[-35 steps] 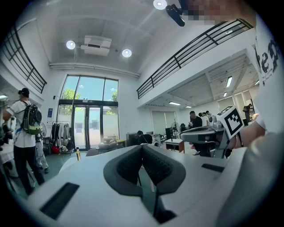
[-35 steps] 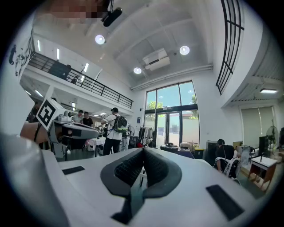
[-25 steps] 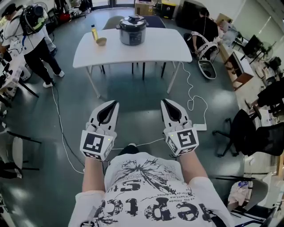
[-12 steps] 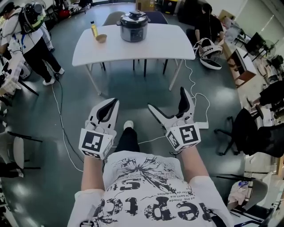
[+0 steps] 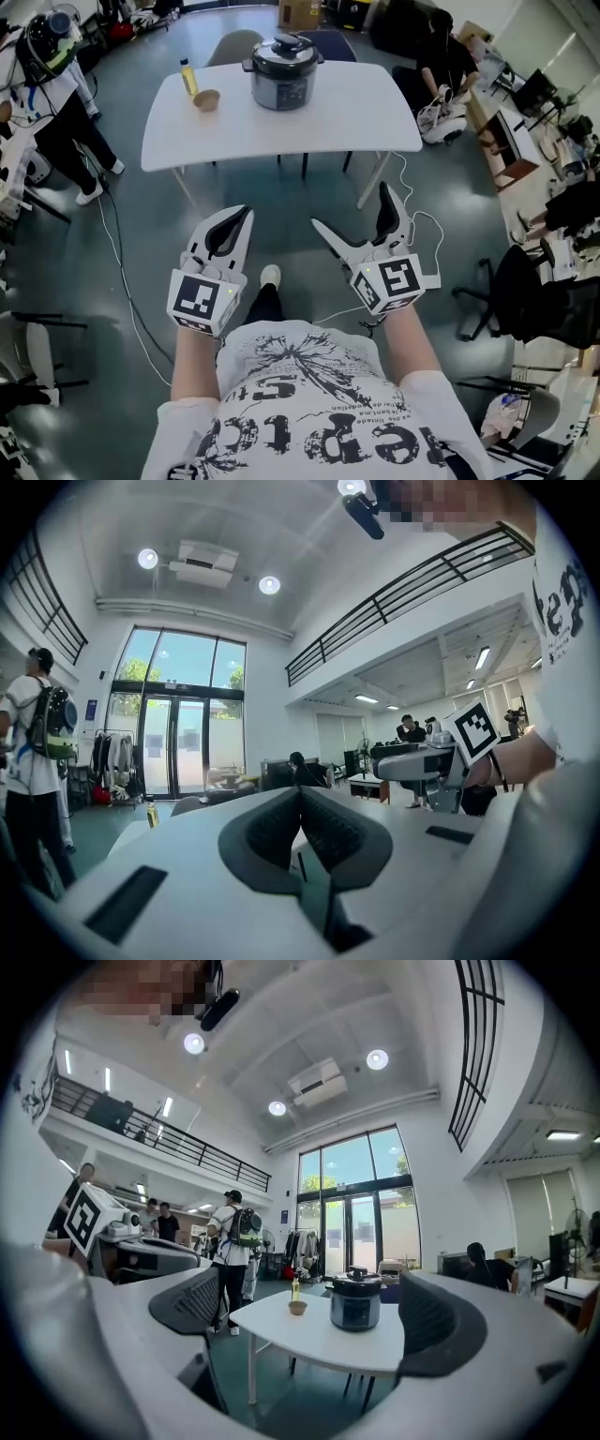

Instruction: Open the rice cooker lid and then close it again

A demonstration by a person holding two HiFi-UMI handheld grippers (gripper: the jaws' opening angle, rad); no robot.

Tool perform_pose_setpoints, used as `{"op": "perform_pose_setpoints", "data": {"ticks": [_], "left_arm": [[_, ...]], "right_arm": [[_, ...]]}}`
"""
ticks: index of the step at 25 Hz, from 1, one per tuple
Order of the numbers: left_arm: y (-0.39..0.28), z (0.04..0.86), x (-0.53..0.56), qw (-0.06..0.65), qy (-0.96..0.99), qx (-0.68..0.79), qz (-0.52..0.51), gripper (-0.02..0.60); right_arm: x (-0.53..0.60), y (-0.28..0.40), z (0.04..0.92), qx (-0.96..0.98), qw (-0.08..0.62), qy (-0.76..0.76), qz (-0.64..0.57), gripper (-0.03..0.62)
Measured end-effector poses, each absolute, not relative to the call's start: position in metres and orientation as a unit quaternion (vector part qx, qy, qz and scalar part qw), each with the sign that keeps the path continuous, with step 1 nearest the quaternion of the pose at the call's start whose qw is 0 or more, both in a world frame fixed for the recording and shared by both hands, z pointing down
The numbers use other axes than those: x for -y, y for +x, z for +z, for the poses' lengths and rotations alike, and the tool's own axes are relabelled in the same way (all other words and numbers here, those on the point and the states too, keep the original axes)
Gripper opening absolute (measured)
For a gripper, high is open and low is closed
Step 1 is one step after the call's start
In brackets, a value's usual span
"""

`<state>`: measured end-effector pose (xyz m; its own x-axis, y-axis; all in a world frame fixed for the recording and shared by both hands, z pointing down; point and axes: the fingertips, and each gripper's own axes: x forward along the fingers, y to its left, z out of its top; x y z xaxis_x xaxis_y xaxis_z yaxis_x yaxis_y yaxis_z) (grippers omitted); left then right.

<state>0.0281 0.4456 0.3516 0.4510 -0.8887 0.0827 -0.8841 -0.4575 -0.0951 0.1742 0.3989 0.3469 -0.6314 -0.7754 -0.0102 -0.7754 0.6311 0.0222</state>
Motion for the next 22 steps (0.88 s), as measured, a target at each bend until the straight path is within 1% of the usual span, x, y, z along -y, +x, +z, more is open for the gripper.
{"op": "perform_pose_setpoints", "data": {"ticks": [5,10,17,22], "left_arm": [[-0.036,0.329,-0.337,0.012,-0.858,-0.511,-0.047,0.014],[-0.086,0.321,-0.238,0.024,-0.865,-0.499,-0.042,0.014],[-0.107,0.327,-0.165,0.016,-0.868,-0.495,-0.037,0.014],[-0.119,0.348,-0.115,-0.001,-0.859,-0.51,-0.047,0.014]], "right_arm": [[-0.292,0.112,0.329,0.898,0.011,0.441,-0.011,0.595],[-0.195,0.064,0.325,0.891,0.024,0.453,-0.012,0.595],[-0.12,0.034,0.347,0.893,0.051,0.447,0.01,0.595],[-0.065,0.023,0.367,0.899,0.073,0.431,0.023,0.595]]}}
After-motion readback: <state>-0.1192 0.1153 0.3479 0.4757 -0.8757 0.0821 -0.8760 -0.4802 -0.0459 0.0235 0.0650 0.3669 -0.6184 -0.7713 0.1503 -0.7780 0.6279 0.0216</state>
